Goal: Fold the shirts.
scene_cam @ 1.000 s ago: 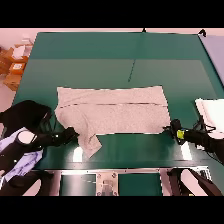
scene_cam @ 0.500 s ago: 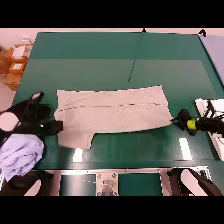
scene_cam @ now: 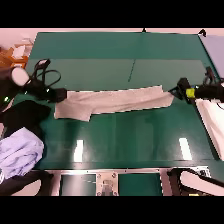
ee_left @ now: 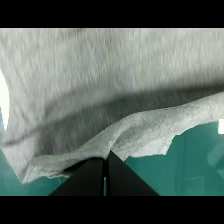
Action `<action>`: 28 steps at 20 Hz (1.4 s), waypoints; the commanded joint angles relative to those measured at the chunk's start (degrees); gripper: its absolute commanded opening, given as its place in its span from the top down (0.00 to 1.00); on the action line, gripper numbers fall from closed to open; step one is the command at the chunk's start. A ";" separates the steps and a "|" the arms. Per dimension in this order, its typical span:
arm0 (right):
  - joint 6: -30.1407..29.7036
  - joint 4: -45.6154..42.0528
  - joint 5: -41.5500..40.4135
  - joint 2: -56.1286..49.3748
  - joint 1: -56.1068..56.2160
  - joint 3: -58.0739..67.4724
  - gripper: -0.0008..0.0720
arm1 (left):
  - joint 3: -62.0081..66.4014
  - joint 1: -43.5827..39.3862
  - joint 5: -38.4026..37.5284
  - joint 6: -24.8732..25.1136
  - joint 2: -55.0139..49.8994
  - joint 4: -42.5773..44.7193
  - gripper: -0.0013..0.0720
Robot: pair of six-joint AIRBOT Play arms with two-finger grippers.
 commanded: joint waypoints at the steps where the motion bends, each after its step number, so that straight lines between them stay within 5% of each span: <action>1: 1.27 0.50 -0.98 -13.11 3.26 10.21 0.97 | 10.47 0.90 1.11 0.55 -11.50 0.72 0.96; 4: 1.81 0.52 -1.55 -22.29 4.07 14.45 0.97 | 15.58 5.57 1.40 0.26 -18.14 -2.45 0.95; 5: 1.79 0.66 -1.70 -24.83 4.22 15.61 0.97 | 15.96 6.95 2.56 4.39 -19.71 -6.49 0.95; 6: 1.77 1.40 -2.08 -27.21 4.24 16.76 0.86 | 15.96 7.76 3.80 8.24 -21.09 -11.02 0.95; 7: 1.75 2.51 -2.32 -28.98 4.20 17.75 0.62 | 15.96 8.00 5.40 11.67 -22.36 -15.65 0.84; 8: 1.53 3.19 -2.27 -29.99 4.11 18.93 0.46 | 15.96 8.00 6.91 13.29 -23.23 -18.91 0.50; 9: 1.53 3.10 -2.05 -30.23 3.72 20.35 0.40 | 15.98 7.82 8.31 13.79 -23.65 -20.92 0.23; 11: -1.99 2.99 3.34 -30.10 1.46 25.11 0.40 | 17.05 8.02 7.82 14.69 -23.63 -20.55 0.13; 14: -6.05 -0.66 13.62 -30.10 -3.76 31.28 0.39 | 22.36 10.67 2.03 14.16 -23.52 -18.53 0.14; 17: -10.93 -4.37 17.49 -31.32 -7.19 30.23 0.30 | 25.44 13.09 -1.05 11.78 -23.50 -18.88 0.14; 23: -18.47 -2.54 22.34 -37.99 -4.87 29.22 0.32 | 25.42 11.26 -2.29 11.26 -23.45 -21.44 0.14; 24: -18.47 -1.84 22.32 -38.80 -3.74 29.22 0.32 | 25.42 10.60 -2.12 11.43 -23.47 -21.90 0.30; 25: -18.93 -0.52 22.05 -39.56 -2.58 29.22 0.34 | 25.42 9.86 -1.88 12.96 -23.47 -22.12 0.61; 26: -19.61 0.90 21.51 -40.24 -1.44 29.22 0.53 | 25.42 8.79 -1.53 14.14 -23.54 -22.21 0.88; 28: -19.89 1.62 20.96 -40.46 -0.17 29.70 0.98 | 25.40 6.05 -0.35 14.27 -23.58 -22.25 0.95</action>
